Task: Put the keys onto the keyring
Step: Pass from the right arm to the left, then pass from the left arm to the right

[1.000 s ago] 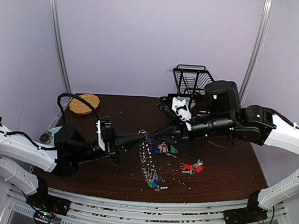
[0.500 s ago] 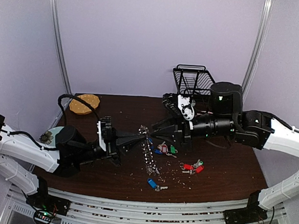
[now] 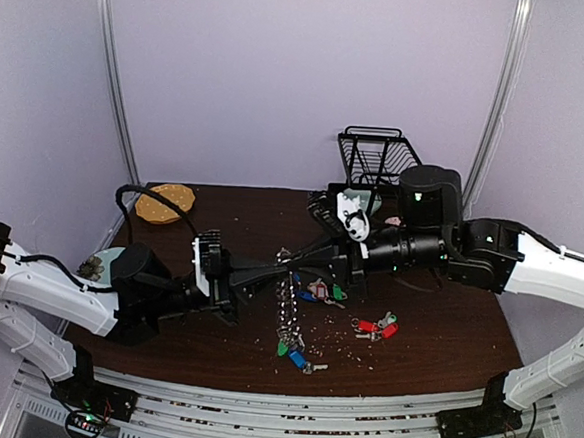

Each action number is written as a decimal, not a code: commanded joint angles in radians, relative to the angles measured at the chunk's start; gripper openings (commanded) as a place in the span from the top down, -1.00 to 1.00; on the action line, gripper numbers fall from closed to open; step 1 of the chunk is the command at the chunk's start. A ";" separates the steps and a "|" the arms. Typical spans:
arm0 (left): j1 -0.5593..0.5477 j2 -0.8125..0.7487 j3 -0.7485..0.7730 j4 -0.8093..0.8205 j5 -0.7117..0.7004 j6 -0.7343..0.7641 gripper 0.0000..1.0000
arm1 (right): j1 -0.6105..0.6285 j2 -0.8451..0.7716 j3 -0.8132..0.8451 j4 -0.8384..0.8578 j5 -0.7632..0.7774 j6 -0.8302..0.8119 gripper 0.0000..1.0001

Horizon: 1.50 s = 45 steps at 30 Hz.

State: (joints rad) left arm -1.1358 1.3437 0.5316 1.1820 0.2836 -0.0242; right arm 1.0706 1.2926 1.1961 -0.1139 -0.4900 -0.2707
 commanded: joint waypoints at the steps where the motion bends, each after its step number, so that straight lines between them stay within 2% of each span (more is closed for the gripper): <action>1: -0.007 0.001 0.029 0.087 0.026 0.015 1.00 | -0.003 0.005 -0.006 0.017 -0.009 -0.009 0.97; 5: -0.006 -0.007 0.016 0.087 0.001 -0.009 1.00 | -0.004 -0.002 0.008 -0.024 0.007 -0.023 1.00; 7: -0.006 -0.032 0.001 0.044 -0.042 -0.038 0.95 | -0.003 -0.002 0.044 -0.095 0.065 -0.033 1.00; 8: -0.003 -0.061 -0.011 -0.003 -0.056 -0.040 0.65 | -0.002 -0.001 0.065 -0.144 0.112 -0.047 1.00; 9: -0.003 -0.092 -0.022 -0.055 -0.073 -0.036 0.50 | 0.004 0.002 0.087 -0.187 0.170 -0.058 1.00; 10: -0.003 -0.128 -0.023 -0.138 -0.098 -0.030 0.47 | 0.013 0.006 0.111 -0.240 0.233 -0.073 1.00; 13: -0.002 -0.182 0.057 -0.455 -0.165 0.030 0.46 | 0.058 0.059 0.193 -0.407 0.400 -0.108 1.00; 15: -0.006 -0.189 0.095 -0.573 -0.201 0.063 0.51 | 0.078 0.093 0.250 -0.460 0.458 -0.103 1.00; 17: -0.008 -0.199 0.091 -0.581 -0.208 0.084 0.55 | 0.084 0.105 0.268 -0.463 0.458 -0.093 1.00; 22: -0.007 -0.167 0.129 -0.629 -0.195 0.123 0.49 | 0.093 0.107 0.272 -0.425 0.437 -0.108 1.00; 38: -0.007 -0.117 0.150 -0.556 -0.130 0.150 0.51 | 0.117 0.112 0.256 -0.372 0.374 -0.140 1.00; 43: -0.007 -0.107 0.149 -0.538 -0.116 0.146 0.89 | 0.119 0.108 0.247 -0.364 0.366 -0.144 1.00; 45: -0.007 -0.106 0.149 -0.534 -0.106 0.151 0.94 | 0.119 0.107 0.245 -0.362 0.364 -0.152 1.00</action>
State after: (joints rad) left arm -1.1389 1.2278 0.6510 0.5823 0.1467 0.1154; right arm 1.1839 1.4086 1.4338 -0.5251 -0.1055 -0.4049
